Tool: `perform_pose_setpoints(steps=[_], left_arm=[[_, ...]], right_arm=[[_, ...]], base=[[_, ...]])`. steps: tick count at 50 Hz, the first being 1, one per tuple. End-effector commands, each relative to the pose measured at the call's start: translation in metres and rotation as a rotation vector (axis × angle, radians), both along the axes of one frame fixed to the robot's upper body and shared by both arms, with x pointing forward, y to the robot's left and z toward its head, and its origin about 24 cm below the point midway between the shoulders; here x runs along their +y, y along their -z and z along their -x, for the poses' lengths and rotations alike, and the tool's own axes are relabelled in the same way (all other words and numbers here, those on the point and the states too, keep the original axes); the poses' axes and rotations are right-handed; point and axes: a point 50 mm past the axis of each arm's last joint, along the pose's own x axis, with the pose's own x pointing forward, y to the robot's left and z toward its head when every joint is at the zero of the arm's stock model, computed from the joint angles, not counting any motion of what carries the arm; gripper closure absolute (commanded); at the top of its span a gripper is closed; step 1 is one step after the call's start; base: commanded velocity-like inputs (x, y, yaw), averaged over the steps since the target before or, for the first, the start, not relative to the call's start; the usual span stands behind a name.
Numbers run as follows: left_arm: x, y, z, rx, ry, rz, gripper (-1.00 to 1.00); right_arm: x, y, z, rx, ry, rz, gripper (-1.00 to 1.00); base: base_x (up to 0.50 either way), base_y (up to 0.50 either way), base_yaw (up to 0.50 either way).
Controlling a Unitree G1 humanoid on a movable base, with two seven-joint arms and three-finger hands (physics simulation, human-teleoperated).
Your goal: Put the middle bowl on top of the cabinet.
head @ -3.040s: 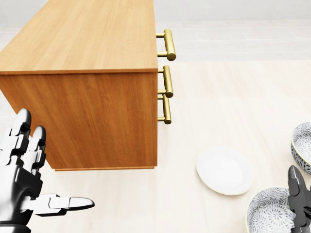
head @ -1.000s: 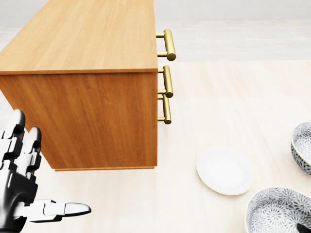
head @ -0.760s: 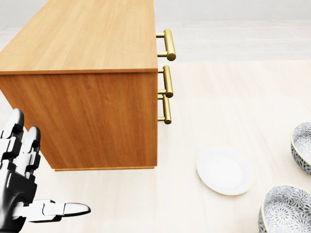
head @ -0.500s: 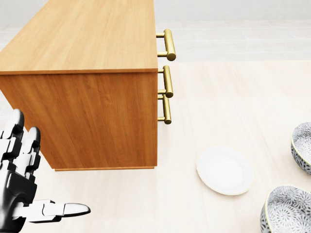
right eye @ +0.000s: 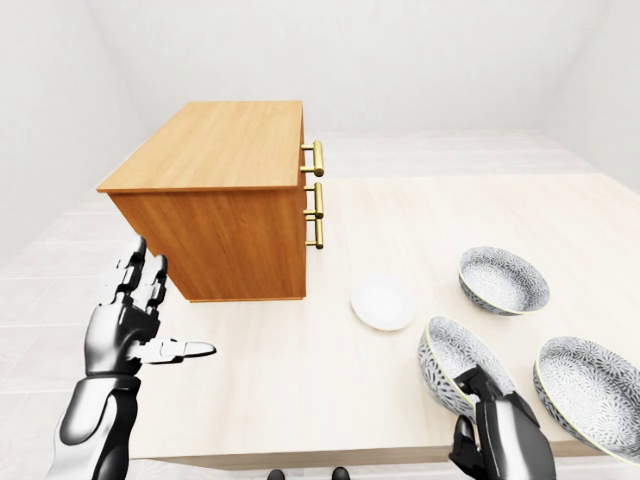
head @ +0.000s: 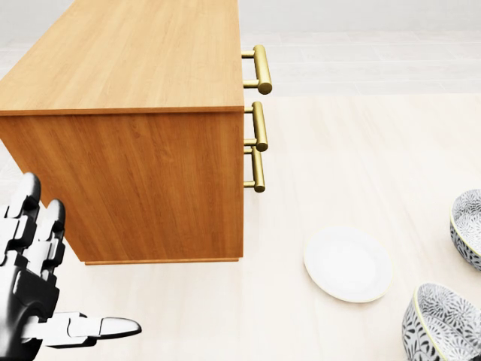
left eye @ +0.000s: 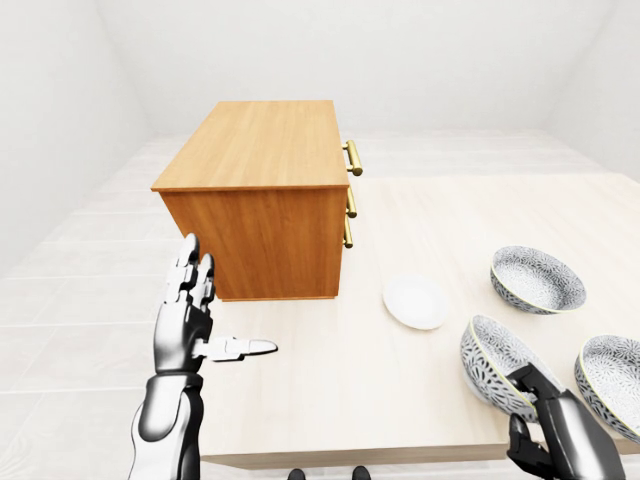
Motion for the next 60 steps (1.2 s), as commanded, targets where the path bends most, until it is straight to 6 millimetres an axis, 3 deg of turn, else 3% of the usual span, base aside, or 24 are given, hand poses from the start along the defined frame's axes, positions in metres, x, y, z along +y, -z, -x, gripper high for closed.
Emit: perform_pose_setpoints(steps=[1, 20, 35, 50, 60], left_arm=[[0.000, 0.002, 0.000, 0.008, 0.001, 0.002, -1.00], [0.001, 0.001, 0.000, 0.004, 0.001, 0.003, -1.00], [0.002, -0.005, 0.004, -0.020, -0.002, -0.001, -1.00], [0.003, -0.007, 0.008, -0.029, 0.000, -0.003, -1.00], [0.005, -0.006, 0.006, -0.027, -0.001, 0.000, -1.00]], right_arm=[[0.005, -0.016, -0.004, -0.070, -0.017, -0.039, 1.00], [0.027, -0.068, -0.019, -0.305, -0.216, -0.129, 1.00], [0.048, -0.115, -0.033, -0.495, -0.403, -0.029, 1.00], [0.049, -0.146, -0.062, -0.581, -0.427, -0.026, 1.00], [0.070, -0.199, -0.076, -0.736, -0.590, 0.317, 1.00]], base=[[0.00, 0.00, 0.00], [0.00, 0.00, 0.00], [0.00, 0.00, 0.00], [0.00, 0.00, 0.00], [0.00, 0.00, 0.00]])
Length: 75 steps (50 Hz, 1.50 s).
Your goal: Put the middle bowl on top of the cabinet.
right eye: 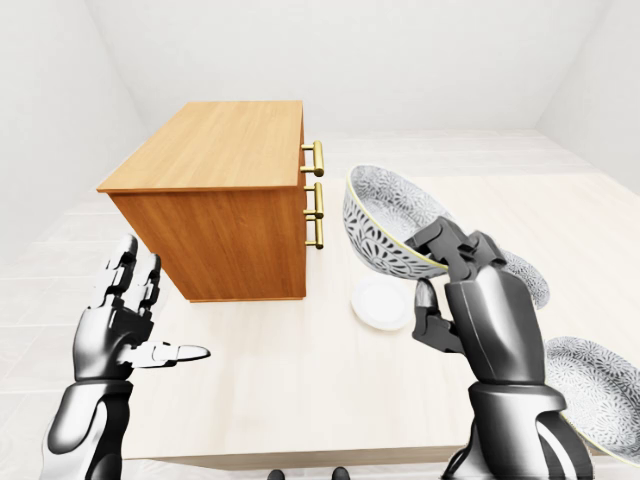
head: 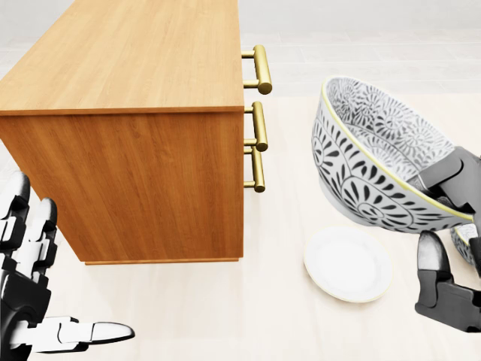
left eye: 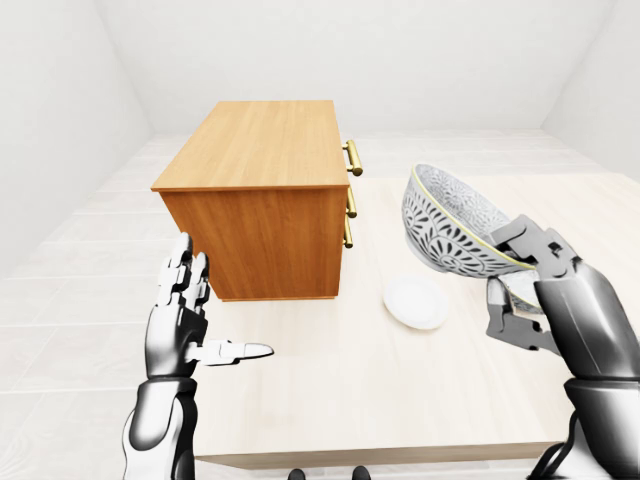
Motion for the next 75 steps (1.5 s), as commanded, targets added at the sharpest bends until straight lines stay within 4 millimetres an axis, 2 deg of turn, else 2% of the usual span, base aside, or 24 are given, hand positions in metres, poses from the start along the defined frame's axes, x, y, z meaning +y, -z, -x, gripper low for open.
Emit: perform_pose_setpoints(steps=[1, 8, 16, 23, 27, 36, 50, 54, 59, 65, 66, 67, 68, 75], left_arm=[[0.001, 0.000, 0.000, -0.002, -0.001, 0.002, -1.00], [0.001, 0.003, -0.002, 0.009, 0.000, 0.004, -1.00], [0.000, 0.002, -0.002, 0.006, 0.001, 0.002, -1.00], [0.000, 0.001, 0.000, 0.003, 0.000, 0.000, -1.00], [0.001, 0.002, -0.002, 0.010, -0.003, 0.001, -1.00], [0.001, 0.004, -0.002, 0.015, -0.002, 0.004, -1.00], [0.001, 0.004, -0.001, 0.016, -0.003, 0.002, -1.00], [0.001, 0.002, 0.000, 0.011, -0.004, -0.002, -1.00], [0.003, 0.001, 0.000, 0.004, -0.008, -0.005, -1.00], [0.003, 0.003, -0.003, 0.012, -0.006, -0.002, -1.00], [0.003, 0.003, -0.004, 0.014, -0.006, -0.001, -1.00], [0.003, 0.004, -0.003, 0.015, -0.005, 0.000, -1.00], [0.004, 0.004, -0.003, 0.016, -0.005, 0.001, -1.00], [0.003, 0.005, -0.002, 0.022, -0.003, 0.001, -1.00]], right_arm=[[0.018, -0.052, -0.009, -0.239, -0.028, 0.288, 1.00], [0.026, -0.067, -0.015, -0.304, -0.063, 0.397, 1.00], [0.028, -0.085, -0.032, -0.342, -0.090, 0.458, 1.00], [0.033, -0.112, -0.048, -0.402, -0.098, 0.518, 1.00], [0.031, -0.125, -0.058, -0.411, -0.105, 0.520, 1.00], [0.026, -0.139, -0.070, -0.447, -0.118, 0.490, 1.00], [0.032, -0.163, -0.088, -0.492, -0.160, 0.463, 1.00], [0.032, -0.175, -0.121, -0.498, -0.189, 0.317, 1.00], [0.032, -0.178, -0.145, -0.487, -0.202, 0.213, 1.00], [0.043, -0.182, -0.175, -0.452, -0.230, 0.087, 1.00], [0.043, -0.181, -0.178, -0.445, -0.230, 0.074, 1.00], [0.052, -0.174, -0.195, -0.405, -0.236, 0.015, 1.00], [0.053, -0.171, -0.202, -0.383, -0.228, -0.003, 1.00], [0.066, -0.157, -0.224, -0.316, -0.210, -0.066, 1.00]], base=[[0.00, 0.00, 0.00], [0.00, 0.00, 0.00], [0.00, 0.00, 0.00], [0.00, 0.00, 0.00], [0.00, 0.00, 0.00], [0.00, 0.00, 0.00], [0.00, 0.00, 0.00], [0.00, 0.00, 0.00], [0.00, 0.00, 0.00], [0.00, 0.00, 0.00], [0.00, 0.00, 0.00], [0.00, 0.00, 0.00], [0.00, 0.00, 0.00], [0.00, 0.00, 0.00]])
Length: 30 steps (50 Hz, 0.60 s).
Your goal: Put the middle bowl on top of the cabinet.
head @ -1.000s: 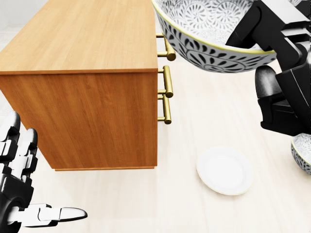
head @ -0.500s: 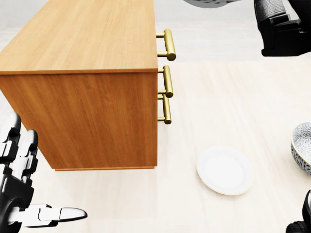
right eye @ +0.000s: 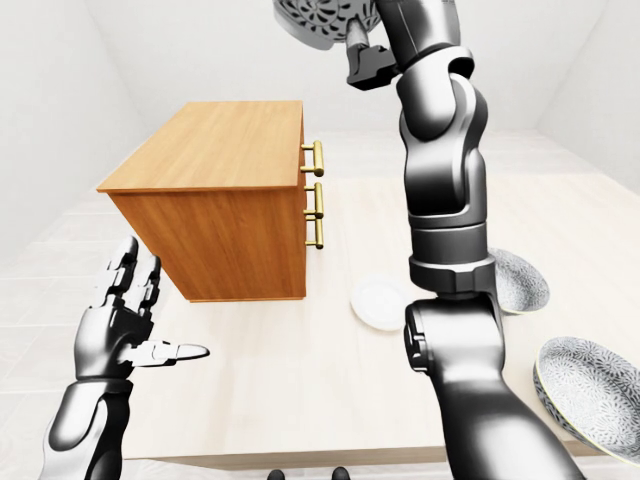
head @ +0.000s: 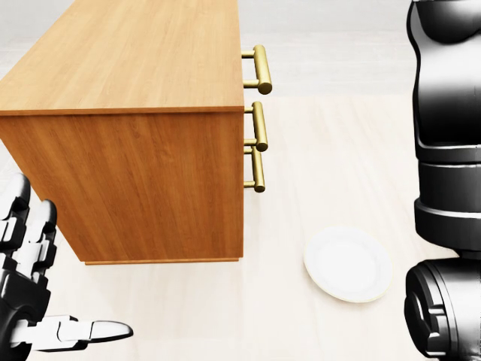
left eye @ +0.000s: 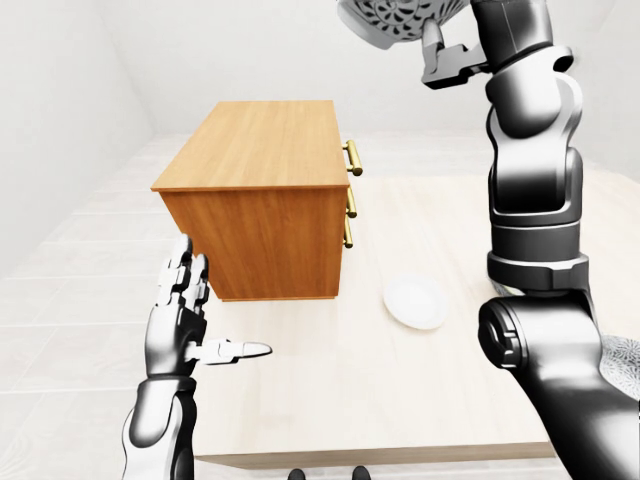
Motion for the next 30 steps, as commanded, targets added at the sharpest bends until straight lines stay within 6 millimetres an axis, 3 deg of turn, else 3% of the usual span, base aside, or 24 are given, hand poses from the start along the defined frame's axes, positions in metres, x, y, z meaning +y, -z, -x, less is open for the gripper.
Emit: perform_pose_setpoints(steps=[1, 11, 19, 30], left_arm=[[0.000, 0.002, 0.000, 0.010, 0.002, 0.001, -1.00], [0.002, 0.000, 0.002, 0.004, -0.008, -0.005, -1.00], [0.004, -0.002, 0.002, -0.005, -0.014, -0.007, -1.00], [0.006, -0.002, 0.007, -0.008, -0.011, -0.005, -1.00]], right_arm=[[0.021, 0.014, -0.043, 0.107, 0.036, -0.130, 1.00], [0.032, -0.002, -0.056, 0.169, 0.007, -0.218, 1.00], [0.044, -0.003, -0.062, 0.214, 0.007, -0.251, 1.00], [0.067, -0.017, -0.057, 0.188, -0.020, -0.216, 1.00]], base=[[0.00, 0.00, 0.00], [0.00, 0.00, 0.00], [0.00, 0.00, 0.00], [0.00, 0.00, 0.00]])
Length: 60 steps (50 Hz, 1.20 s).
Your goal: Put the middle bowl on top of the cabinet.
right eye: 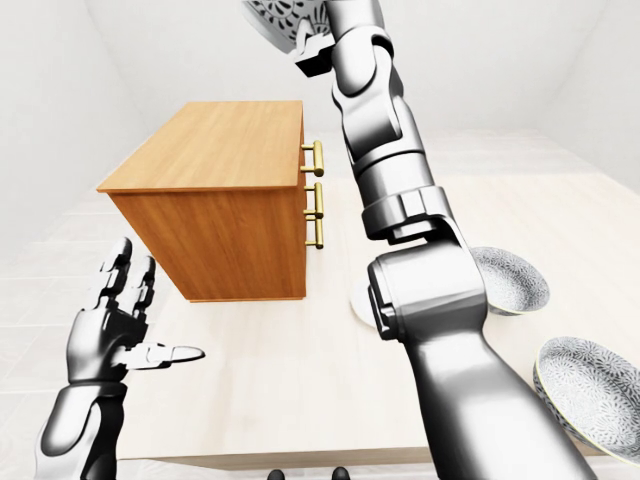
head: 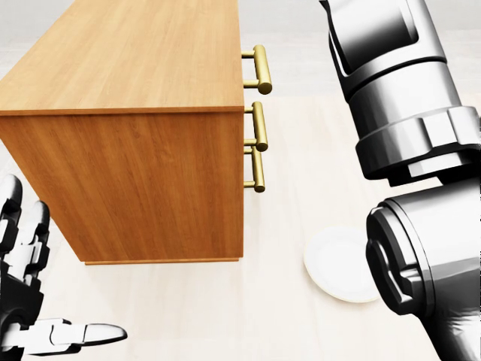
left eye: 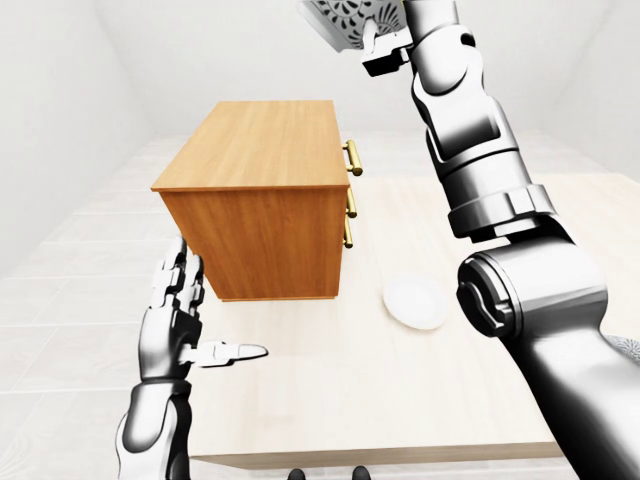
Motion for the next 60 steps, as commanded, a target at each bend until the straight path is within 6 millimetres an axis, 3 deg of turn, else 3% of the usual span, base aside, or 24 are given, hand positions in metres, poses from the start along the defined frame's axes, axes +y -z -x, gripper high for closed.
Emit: perform_pose_setpoints(steps=[1, 13, 19, 26, 38, 60], left_arm=[[0.002, -0.002, 0.004, -0.009, -0.001, 0.001, -1.00], [0.006, -0.013, 0.017, -0.054, -0.014, -0.007, -1.00], [0.007, -0.015, 0.019, -0.061, -0.018, -0.006, -1.00], [0.006, -0.014, 0.021, -0.055, -0.015, -0.007, -1.00], [0.004, -0.010, 0.020, -0.041, -0.005, -0.001, -1.00], [0.006, -0.003, 0.018, -0.012, 0.002, 0.014, -1.00]], right_arm=[[0.020, -0.019, 0.005, -0.044, 0.021, 0.040, 1.00], [0.037, -0.001, 0.000, -0.019, 0.067, 0.170, 1.00], [0.043, 0.026, -0.008, 0.021, 0.115, 0.276, 1.00], [0.055, 0.044, -0.010, 0.048, 0.127, 0.412, 1.00], [0.085, 0.040, -0.001, 0.035, 0.072, 0.546, 1.00], [0.090, 0.042, 0.000, 0.033, 0.078, 0.586, 1.00]], base=[[0.00, 0.00, 0.00], [0.00, 0.00, 0.00], [0.00, 0.00, 0.00], [0.00, 0.00, 0.00], [0.00, 0.00, 0.00], [0.00, 0.00, 0.00]])
